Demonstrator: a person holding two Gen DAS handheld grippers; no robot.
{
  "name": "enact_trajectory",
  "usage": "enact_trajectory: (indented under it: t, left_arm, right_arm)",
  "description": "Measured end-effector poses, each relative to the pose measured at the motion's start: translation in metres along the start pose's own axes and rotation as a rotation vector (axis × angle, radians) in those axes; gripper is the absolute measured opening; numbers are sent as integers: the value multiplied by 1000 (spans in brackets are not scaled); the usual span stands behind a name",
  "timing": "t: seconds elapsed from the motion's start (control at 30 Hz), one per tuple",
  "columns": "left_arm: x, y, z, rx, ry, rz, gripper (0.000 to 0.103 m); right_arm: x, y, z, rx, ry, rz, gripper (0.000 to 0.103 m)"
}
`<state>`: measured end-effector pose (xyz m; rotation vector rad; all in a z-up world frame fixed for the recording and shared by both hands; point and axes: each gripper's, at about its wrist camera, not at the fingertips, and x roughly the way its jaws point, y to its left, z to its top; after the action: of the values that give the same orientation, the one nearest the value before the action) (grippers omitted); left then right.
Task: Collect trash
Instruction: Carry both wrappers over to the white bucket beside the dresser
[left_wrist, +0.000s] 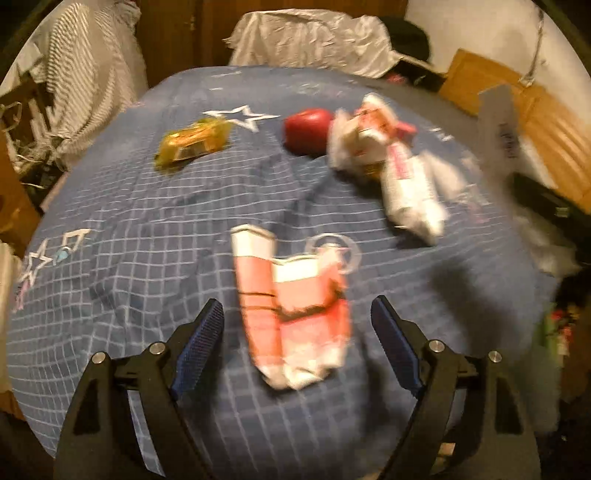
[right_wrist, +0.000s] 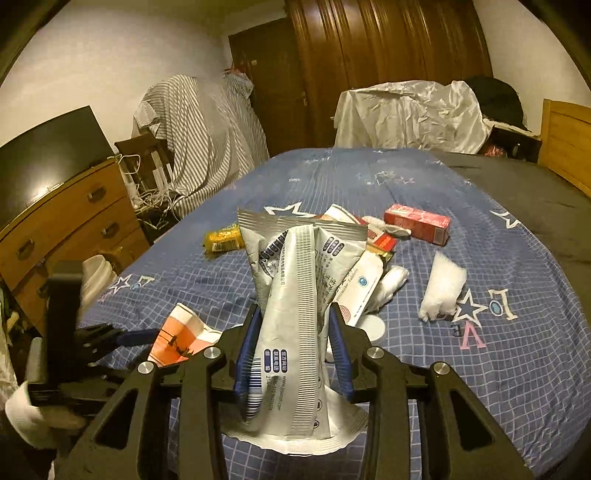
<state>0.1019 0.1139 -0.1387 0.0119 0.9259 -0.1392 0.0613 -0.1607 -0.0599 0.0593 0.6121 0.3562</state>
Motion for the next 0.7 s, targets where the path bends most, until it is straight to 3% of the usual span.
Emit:
enact_trajectory:
  t: [0.03,0.17,0.27,0.57,0.7]
  left_arm:
    - [8,1,0,4,13,21,78]
    - [19,0,-4,20,23,33,45]
    - [7,1,-6,10,-28,11,43]
    - [-104,2,21,-54,-375,82,42]
    - [-141,-2,34,-65,-482,118,42]
  right_arm:
    - [2,0,0,0,4,1,37]
    - [6,3,-3,-1,4,-3,37]
    - [4,5,-2,-3,-29,-12,37]
    - [-27,22,24,-49,-210,-52,35]
    - [-38,35,42,-76,-262,-60,35]
